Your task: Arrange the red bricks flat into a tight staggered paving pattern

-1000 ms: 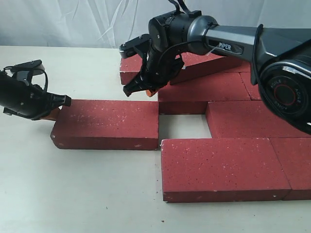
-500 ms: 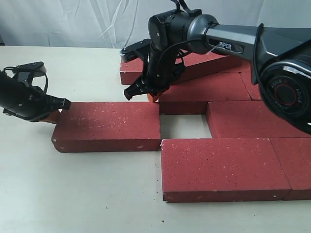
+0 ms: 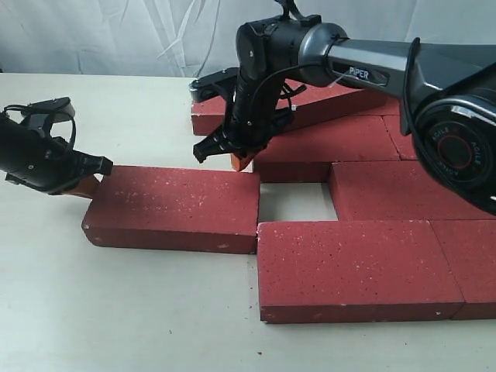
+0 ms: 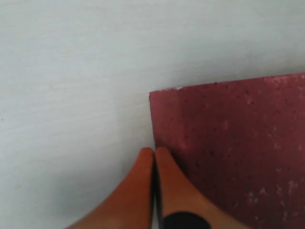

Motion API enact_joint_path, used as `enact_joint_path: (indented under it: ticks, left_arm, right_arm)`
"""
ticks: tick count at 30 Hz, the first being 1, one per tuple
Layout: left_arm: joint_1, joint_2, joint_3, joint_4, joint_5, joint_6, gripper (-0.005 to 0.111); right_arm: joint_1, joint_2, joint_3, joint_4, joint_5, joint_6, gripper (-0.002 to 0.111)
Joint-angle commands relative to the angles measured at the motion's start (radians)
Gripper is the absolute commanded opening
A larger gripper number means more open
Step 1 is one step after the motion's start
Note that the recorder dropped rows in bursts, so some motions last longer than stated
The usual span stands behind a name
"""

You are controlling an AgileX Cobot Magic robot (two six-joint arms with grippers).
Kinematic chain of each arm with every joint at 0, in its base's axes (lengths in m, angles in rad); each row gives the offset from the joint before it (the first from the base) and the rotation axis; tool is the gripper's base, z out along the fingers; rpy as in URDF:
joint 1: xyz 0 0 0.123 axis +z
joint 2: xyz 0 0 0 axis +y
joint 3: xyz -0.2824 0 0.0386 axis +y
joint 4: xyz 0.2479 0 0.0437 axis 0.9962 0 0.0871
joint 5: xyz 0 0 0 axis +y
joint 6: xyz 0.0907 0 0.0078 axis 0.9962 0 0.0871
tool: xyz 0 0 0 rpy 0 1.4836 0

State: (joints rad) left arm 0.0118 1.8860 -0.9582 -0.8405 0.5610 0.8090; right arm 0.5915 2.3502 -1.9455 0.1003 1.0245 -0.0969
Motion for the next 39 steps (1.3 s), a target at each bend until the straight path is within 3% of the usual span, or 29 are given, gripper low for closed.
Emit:
enact_joint_path:
  ticks: [1, 5, 12, 18, 29, 39]
  left_arm:
    - [0.007, -0.013, -0.001, -0.016, 0.002, -0.005, 0.000]
    - [0.007, -0.013, -0.001, -0.016, -0.001, -0.005, 0.000]
    - [0.007, -0.013, -0.001, -0.016, -0.005, -0.005, 0.000]
    - [0.028, -0.013, -0.001, -0.007, 0.007, -0.023, 0.000]
    - [0.040, -0.013, -0.001, -0.004, 0.019, -0.023, 0.000]
    - [0.040, -0.013, -0.001, -0.008, 0.015, -0.023, 0.000]
  right_arm:
    - [-0.003, -0.059, -0.005, -0.021, 0.047, -0.012, -0.001]
    - [0.011, -0.153, 0.035, 0.063, 0.156, -0.116, -0.001]
    - [0.109, -0.295, 0.292, 0.337, 0.171, -0.420, -0.001]
    - [0.193, -0.263, 0.399, 0.131, 0.123, -0.390, -0.001]
    - [0.196, -0.221, 0.407, -0.055, 0.001, -0.263, -0.001]
    - [0.196, -0.221, 0.407, -0.068, -0.057, -0.262, -0.001]
